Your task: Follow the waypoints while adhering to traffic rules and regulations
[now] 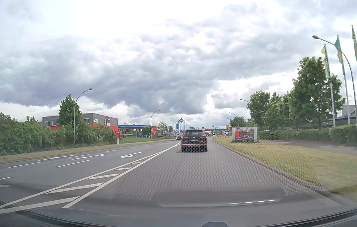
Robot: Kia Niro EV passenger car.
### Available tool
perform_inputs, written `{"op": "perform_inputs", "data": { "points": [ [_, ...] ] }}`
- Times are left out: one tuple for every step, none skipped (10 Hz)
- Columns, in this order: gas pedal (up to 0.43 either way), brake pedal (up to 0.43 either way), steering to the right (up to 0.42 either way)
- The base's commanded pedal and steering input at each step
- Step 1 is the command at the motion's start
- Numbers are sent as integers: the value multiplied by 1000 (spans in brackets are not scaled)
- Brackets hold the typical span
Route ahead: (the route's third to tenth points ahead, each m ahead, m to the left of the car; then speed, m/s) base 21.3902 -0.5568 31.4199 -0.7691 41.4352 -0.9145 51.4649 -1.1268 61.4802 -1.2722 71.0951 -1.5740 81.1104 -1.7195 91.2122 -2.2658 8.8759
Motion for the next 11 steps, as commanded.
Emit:
{"op": "perform_inputs", "data": {
  "points": [
    [157,0,0],
    [177,0,-3],
    [177,0,-10],
    [177,0,-1],
    [177,0,7],
    [177,0,1],
    [177,0,2],
    [177,0,7],
    [177,0,4],
    [177,0,2],
    [177,0,2]
  ]
}}
